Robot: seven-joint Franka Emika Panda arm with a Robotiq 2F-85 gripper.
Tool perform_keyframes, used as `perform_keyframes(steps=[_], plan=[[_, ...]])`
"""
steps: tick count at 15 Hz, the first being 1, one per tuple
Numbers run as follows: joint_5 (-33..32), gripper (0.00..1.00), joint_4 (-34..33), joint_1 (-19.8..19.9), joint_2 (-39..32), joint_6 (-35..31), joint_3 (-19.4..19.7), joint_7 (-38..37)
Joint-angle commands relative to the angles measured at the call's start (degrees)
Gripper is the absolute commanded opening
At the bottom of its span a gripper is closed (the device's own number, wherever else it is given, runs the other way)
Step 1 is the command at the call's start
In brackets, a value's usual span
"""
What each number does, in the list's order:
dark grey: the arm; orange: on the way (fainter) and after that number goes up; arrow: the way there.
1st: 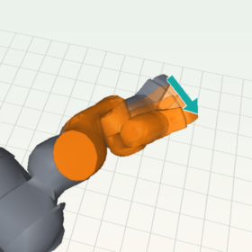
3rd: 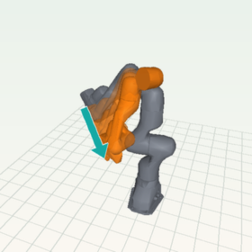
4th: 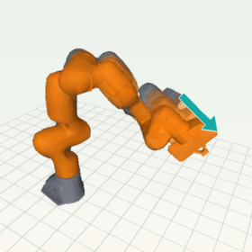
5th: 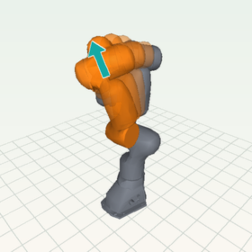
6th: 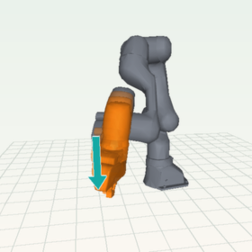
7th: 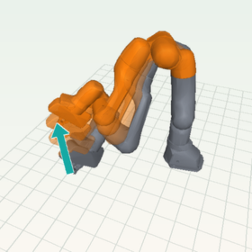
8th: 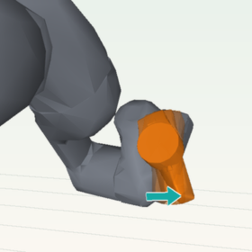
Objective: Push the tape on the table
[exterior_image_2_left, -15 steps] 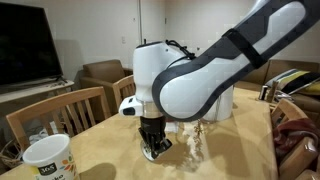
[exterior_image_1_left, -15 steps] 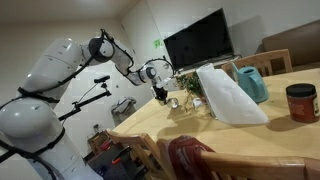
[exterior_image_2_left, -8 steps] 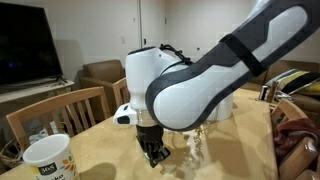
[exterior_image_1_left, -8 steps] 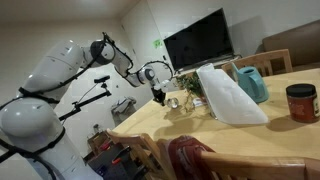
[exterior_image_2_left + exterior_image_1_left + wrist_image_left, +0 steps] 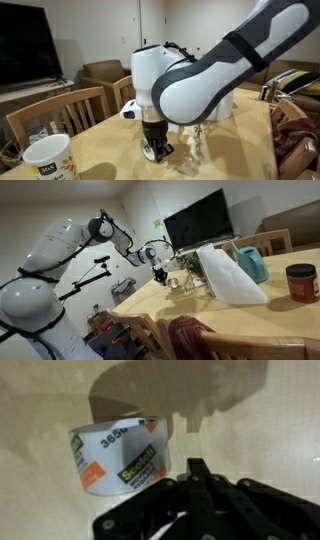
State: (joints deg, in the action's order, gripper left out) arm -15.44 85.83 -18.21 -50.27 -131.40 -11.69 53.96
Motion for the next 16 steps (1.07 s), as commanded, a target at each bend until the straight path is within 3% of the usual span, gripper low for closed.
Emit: perform_keyframes(steps=[1, 16], plan=[[-0.6, 0.0, 4.8, 1.5, 3.6, -0.3, 0.0, -2.5], [-0.7, 0.0, 0.2, 2.1, -1.0, 2.4, -0.2, -0.8]])
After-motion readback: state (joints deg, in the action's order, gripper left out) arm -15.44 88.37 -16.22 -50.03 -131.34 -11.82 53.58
